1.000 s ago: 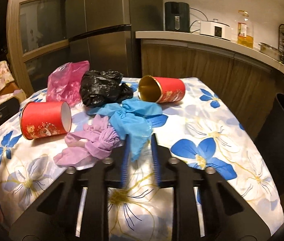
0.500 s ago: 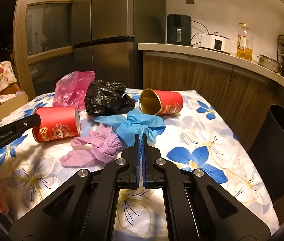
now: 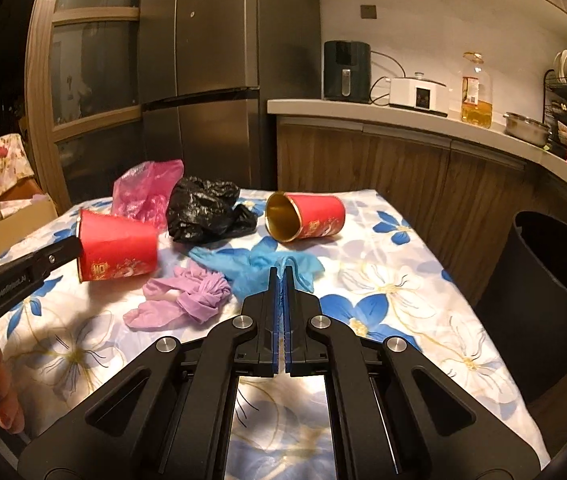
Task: Collect trash
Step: 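Grasp the red paper cup rim with the left gripper while the right gripper grasps the blue glove, then carry the red cup and blue glove in both grippers over the bin, then open both grippers to drop the cup and glove into the bin, then move both open grippers back toward the remaining trash on the table, then grasp the pink glove with the left gripper while the right gripper grasps the red cup rim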
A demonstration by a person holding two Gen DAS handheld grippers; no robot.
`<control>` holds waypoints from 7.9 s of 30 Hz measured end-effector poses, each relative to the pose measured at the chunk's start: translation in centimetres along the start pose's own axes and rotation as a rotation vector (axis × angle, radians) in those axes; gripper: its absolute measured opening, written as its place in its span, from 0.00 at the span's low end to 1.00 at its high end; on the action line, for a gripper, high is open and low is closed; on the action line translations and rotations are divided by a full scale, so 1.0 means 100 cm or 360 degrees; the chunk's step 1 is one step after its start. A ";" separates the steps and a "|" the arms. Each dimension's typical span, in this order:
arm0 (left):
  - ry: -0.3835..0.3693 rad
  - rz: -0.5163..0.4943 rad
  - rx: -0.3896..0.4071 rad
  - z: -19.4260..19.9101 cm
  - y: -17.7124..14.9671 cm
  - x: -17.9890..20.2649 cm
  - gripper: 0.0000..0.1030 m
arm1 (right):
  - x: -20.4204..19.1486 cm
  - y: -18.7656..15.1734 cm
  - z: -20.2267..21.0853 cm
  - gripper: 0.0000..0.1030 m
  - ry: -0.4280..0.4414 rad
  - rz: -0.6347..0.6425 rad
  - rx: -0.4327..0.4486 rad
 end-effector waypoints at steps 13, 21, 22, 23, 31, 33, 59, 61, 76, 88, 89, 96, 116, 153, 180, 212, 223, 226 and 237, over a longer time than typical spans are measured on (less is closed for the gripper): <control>-0.0031 0.0030 -0.0064 0.041 -0.026 0.008 0.01 | 0.004 0.005 0.046 0.01 -0.0002 -0.0016 0.0088; -0.0030 0.0019 -0.0046 0.060 -0.038 0.012 0.00 | 0.008 0.003 0.070 0.01 -0.0013 -0.0019 0.0122; -0.0032 0.0013 -0.0037 0.063 -0.037 0.012 0.00 | 0.009 0.004 0.072 0.01 -0.0014 -0.0020 0.0126; -0.0035 0.0010 -0.0027 0.066 -0.036 0.014 0.00 | 0.009 0.005 0.075 0.01 -0.0017 -0.0022 0.0132; -0.0039 0.0007 -0.0010 0.076 -0.036 0.022 0.00 | 0.018 0.005 0.092 0.01 -0.0031 -0.0029 0.0161; -0.0034 0.0046 -0.0022 0.079 -0.038 0.017 0.00 | 0.021 0.004 0.095 0.01 -0.0039 -0.0033 0.0158; 0.0014 0.0084 -0.0104 0.054 -0.073 -0.001 0.02 | 0.027 -0.003 0.098 0.01 -0.0070 -0.0051 0.0148; 0.0013 0.0064 -0.0080 0.058 -0.069 0.003 0.02 | 0.027 -0.002 0.098 0.01 -0.0071 -0.0052 0.0149; -0.0160 -0.0140 0.0028 0.082 -0.028 0.092 0.02 | 0.059 0.021 0.121 0.01 -0.0117 -0.0054 0.0234; -0.0437 -0.0324 0.0053 0.081 -0.005 0.207 0.02 | 0.134 0.064 0.161 0.01 -0.0324 -0.0112 0.0410; -0.0458 -0.0331 0.0050 0.080 -0.005 0.213 0.02 | 0.142 0.067 0.165 0.01 -0.0349 -0.0117 0.0422; -0.0639 -0.0437 0.0061 0.080 -0.001 0.285 0.02 | 0.201 0.075 0.187 0.01 -0.0502 -0.0201 0.0488; -0.0965 -0.0728 -0.0049 0.063 -0.041 0.405 0.03 | 0.287 0.045 0.183 0.02 -0.0620 -0.0345 0.0363; -0.0389 -0.0412 0.0105 0.069 -0.018 0.277 0.94 | 0.249 0.001 0.182 0.81 -0.0699 -0.0402 0.0155; -0.0191 -0.0323 0.0126 0.079 -0.016 0.190 0.94 | 0.173 0.002 0.161 0.81 -0.0619 -0.0294 0.0109; 0.0136 -0.0210 -0.0009 -0.020 -0.010 0.082 0.88 | 0.086 0.015 0.061 0.81 -0.0308 -0.0185 0.0096; 0.0080 -0.0261 -0.0234 -0.061 -0.033 0.088 0.24 | 0.067 0.032 0.018 0.81 -0.0227 -0.0109 0.0101; 0.0067 -0.0264 -0.0255 -0.064 -0.036 0.088 0.12 | 0.061 0.034 0.004 0.81 -0.0205 -0.0099 0.0094; 0.0108 -0.0039 -0.0070 -0.037 -0.009 0.053 0.01 | 0.051 0.036 -0.062 0.67 -0.0200 -0.0084 0.0002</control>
Point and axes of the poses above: each gripper's, at about its wrist camera, not at the fingertips, and z roughly against the way its jaws point, x to its right, y to its top, the point moved 5 cm from there along -z, roughly the way its jaws point, and after that the axes turned 12 degrees about y, right-handed, at the moved point
